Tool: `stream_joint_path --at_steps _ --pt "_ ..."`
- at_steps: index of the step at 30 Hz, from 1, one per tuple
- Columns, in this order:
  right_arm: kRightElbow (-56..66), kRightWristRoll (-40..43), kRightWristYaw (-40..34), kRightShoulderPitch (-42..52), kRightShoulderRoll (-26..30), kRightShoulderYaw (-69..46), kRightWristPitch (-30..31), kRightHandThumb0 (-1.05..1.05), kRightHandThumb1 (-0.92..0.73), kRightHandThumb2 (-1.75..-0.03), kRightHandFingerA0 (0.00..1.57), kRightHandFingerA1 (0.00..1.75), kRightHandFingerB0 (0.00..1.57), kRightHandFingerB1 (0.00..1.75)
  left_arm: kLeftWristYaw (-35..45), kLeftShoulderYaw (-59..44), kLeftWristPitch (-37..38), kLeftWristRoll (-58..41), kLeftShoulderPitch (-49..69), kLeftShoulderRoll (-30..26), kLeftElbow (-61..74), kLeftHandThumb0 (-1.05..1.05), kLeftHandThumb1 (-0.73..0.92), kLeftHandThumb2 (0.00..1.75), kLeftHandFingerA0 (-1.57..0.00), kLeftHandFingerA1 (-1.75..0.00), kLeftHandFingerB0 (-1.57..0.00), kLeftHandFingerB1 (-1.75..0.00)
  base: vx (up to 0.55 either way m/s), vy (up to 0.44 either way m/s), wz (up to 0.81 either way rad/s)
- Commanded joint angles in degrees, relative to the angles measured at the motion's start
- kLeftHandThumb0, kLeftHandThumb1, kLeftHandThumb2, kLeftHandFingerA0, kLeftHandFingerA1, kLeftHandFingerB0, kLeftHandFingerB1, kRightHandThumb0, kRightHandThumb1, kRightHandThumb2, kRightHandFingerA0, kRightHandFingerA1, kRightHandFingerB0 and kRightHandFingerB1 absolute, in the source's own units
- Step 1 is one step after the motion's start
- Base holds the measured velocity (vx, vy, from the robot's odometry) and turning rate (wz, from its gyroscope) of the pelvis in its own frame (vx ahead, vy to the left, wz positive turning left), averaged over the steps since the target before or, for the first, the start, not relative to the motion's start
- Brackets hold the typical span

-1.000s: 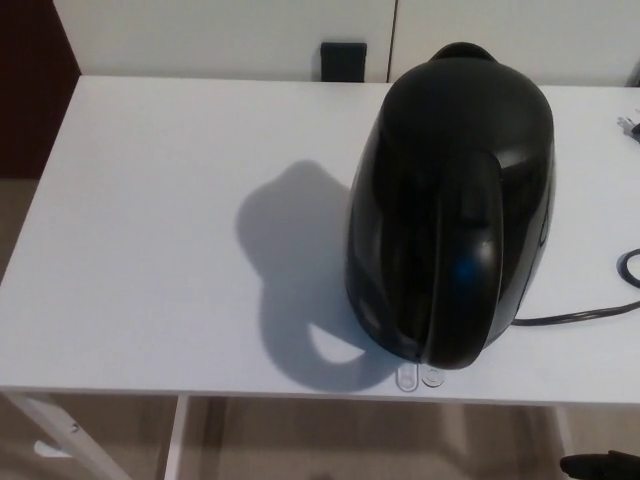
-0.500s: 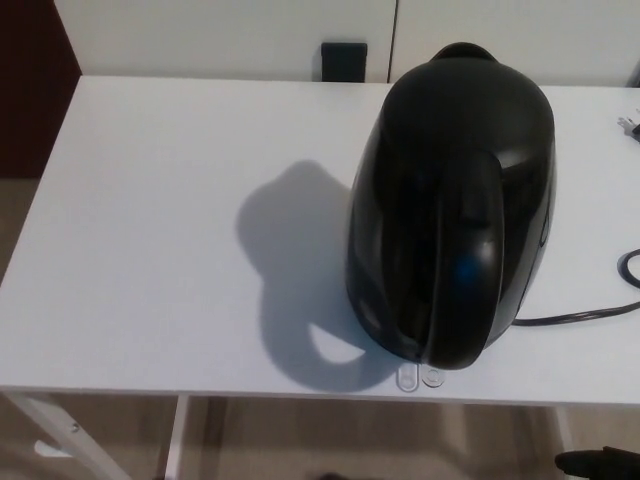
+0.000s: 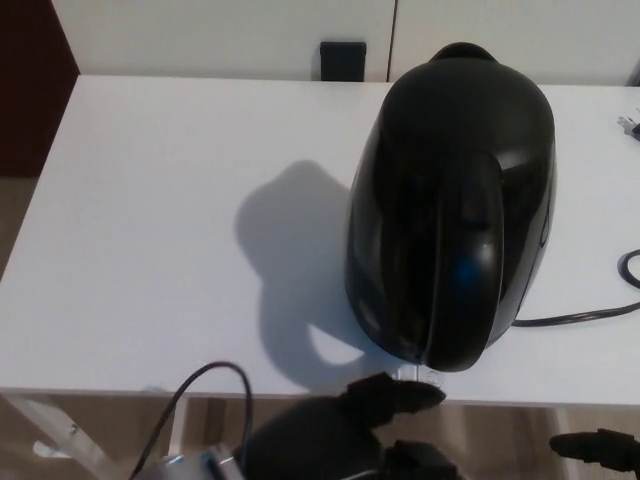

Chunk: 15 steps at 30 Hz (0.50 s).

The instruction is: The robot walk towards a table in front and click the button on the base of the boilling pot using its left middle finger

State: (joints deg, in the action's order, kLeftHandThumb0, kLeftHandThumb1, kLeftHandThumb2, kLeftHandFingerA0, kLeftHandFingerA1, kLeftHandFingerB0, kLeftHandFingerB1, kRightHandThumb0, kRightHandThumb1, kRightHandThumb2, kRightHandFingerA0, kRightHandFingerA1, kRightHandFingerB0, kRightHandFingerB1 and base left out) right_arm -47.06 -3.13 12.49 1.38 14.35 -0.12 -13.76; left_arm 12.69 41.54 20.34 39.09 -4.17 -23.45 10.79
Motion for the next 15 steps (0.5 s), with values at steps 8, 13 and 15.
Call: stream_joint_path --at_steps 8,13,15 --pt "1.0 -0.9 3.8 -0.7 3.8 0.9 -2.2 -0.33 -0.52 -0.55 0.75 0.53 0.55 0.42 -11.2 10.0 6.1 24.5 -11.5 -1.2 -6.5 -0.84 0.80 0.65 -0.29 -0.41 -0.29 -0.34 0.00 0.000 0.00" --pt "4.0 -5.7 1.2 1.2 5.9 4.3 -10.2 -0.46 -0.47 -0.78 0.68 0.68 0.53 0.57 -13.3 10.9 5.4 25.4 -12.0 -1.5 -7.0 -0.87 0.71 0.70 -0.37 -0.36 -0.30 -0.35 0.00 0.000 0.00" --pt "8.1 -3.3 3.3 1.5 5.4 3.6 1.6 -0.51 -0.62 -0.59 0.75 0.55 0.58 0.39 -14.8 11.1 5.4 25.5 -12.2 -1.3 -7.4 -0.88 0.71 0.70 -0.38 -0.36 -0.32 -0.36 0.00 0.000 0.00"
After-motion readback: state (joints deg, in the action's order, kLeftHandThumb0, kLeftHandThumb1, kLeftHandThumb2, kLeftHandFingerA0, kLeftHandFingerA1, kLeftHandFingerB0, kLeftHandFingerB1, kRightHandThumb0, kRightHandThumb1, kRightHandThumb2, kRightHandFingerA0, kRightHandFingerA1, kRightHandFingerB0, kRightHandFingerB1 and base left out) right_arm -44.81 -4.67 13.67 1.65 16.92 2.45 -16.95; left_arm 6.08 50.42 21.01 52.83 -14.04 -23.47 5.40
